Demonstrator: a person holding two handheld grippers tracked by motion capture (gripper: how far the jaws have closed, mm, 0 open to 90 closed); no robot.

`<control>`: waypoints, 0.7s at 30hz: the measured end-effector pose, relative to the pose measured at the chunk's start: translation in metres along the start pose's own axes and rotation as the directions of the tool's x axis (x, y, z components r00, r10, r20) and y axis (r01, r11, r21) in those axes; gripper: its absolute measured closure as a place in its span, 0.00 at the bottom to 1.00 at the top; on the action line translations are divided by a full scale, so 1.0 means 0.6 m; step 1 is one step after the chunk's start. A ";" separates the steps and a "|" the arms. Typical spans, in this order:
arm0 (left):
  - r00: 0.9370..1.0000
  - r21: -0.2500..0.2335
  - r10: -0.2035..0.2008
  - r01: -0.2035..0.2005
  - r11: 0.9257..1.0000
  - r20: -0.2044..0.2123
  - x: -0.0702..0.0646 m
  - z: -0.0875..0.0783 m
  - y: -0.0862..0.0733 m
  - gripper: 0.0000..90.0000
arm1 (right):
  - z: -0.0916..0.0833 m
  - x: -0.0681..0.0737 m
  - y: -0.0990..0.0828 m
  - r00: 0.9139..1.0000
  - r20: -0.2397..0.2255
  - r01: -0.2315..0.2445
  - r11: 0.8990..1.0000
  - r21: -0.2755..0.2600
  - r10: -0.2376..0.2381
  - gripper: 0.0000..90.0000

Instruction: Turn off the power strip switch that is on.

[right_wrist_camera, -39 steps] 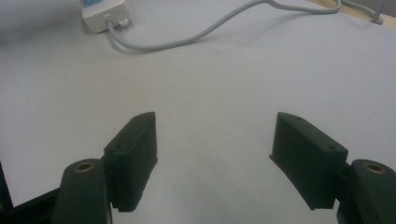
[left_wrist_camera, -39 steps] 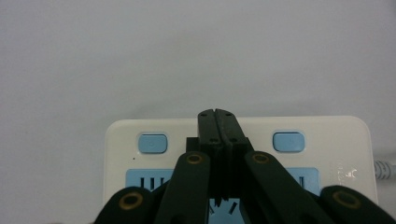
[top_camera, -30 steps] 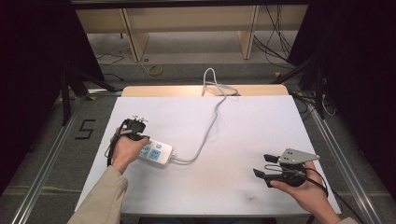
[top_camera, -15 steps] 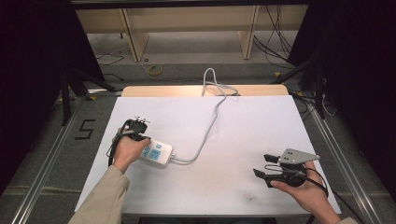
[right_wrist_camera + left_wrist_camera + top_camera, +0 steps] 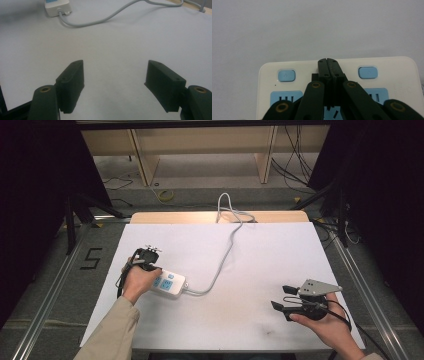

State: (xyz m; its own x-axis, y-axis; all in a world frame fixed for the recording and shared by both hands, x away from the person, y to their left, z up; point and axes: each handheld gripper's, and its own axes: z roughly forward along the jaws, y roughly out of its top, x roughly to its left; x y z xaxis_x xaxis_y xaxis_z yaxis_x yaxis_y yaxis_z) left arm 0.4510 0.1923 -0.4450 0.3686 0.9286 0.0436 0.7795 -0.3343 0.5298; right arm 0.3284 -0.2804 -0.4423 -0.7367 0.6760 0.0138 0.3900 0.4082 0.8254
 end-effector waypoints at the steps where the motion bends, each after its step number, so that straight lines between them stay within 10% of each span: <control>1: 1.000 0.003 0.002 -0.002 1.000 0.000 0.000 0.000 0.000 1.00 | 0.000 0.000 0.000 1.000 0.000 -0.001 1.000 -0.001 0.001 0.35; 21: 1.000 0.004 -0.009 0.009 1.000 0.015 0.001 0.004 0.004 1.00 | 0.001 0.001 0.000 1.000 -0.001 0.000 1.000 -0.001 0.000 0.35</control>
State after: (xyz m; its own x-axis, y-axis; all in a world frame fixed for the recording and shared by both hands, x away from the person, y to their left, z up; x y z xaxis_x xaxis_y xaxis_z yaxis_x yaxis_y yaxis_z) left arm 0.4543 0.1918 -0.4456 0.3691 0.9290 0.0261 0.7847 -0.3266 0.5269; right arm 0.3282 -0.2793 -0.4429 -0.7372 0.6755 0.0146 0.3899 0.4077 0.8257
